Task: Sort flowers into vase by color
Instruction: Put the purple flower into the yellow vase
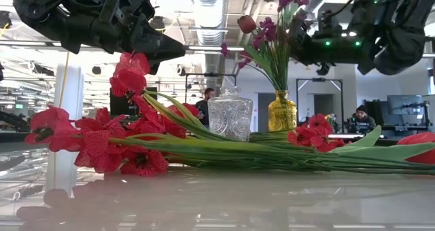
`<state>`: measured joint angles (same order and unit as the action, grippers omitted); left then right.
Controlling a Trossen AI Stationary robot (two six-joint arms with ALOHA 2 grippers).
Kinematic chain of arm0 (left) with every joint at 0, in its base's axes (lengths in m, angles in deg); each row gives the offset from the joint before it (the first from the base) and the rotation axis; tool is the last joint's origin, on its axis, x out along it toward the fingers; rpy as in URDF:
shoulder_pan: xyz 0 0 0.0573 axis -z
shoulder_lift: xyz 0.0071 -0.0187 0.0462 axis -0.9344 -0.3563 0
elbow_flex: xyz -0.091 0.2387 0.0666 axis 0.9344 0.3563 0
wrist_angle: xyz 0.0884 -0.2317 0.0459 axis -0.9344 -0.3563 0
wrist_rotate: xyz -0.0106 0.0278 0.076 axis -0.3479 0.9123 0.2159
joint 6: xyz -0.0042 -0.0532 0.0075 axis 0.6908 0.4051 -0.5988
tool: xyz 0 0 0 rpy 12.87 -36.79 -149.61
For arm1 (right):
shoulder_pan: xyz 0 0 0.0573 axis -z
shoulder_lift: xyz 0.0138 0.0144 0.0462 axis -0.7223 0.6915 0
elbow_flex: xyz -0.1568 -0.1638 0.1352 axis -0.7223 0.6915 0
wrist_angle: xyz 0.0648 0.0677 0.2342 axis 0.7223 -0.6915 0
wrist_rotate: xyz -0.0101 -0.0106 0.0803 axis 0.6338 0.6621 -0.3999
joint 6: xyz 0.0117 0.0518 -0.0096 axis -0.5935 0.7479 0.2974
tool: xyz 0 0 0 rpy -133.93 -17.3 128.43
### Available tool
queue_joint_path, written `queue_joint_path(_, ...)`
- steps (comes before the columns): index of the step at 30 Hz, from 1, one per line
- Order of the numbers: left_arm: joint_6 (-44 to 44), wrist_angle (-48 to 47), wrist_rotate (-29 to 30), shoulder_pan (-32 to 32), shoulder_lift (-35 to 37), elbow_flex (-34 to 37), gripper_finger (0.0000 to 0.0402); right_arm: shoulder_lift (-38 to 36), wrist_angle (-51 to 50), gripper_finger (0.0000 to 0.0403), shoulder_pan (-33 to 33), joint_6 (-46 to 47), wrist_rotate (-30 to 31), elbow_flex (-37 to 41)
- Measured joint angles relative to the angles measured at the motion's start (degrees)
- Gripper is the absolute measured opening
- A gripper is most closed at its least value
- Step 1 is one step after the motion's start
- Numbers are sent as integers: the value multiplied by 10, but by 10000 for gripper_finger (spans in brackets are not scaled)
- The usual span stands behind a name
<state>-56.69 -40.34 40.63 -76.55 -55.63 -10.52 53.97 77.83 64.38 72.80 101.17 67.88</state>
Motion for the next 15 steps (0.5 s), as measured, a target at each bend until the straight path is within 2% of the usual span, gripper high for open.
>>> queue_joint_path(6, -18, 21, 17, 4, -59, -24, 82, 8, 1, 16, -22, -32, 0, -20)
queue_joint_path(11, -73, 39, 40, -7, -155, -102, 82, 4, 1, 16, -28, -41, 0, -20)
queue_joint_path(15, -60, 41, 45, -40, -222, -169, 82, 5, 1, 16, -27, -39, 0, -20)
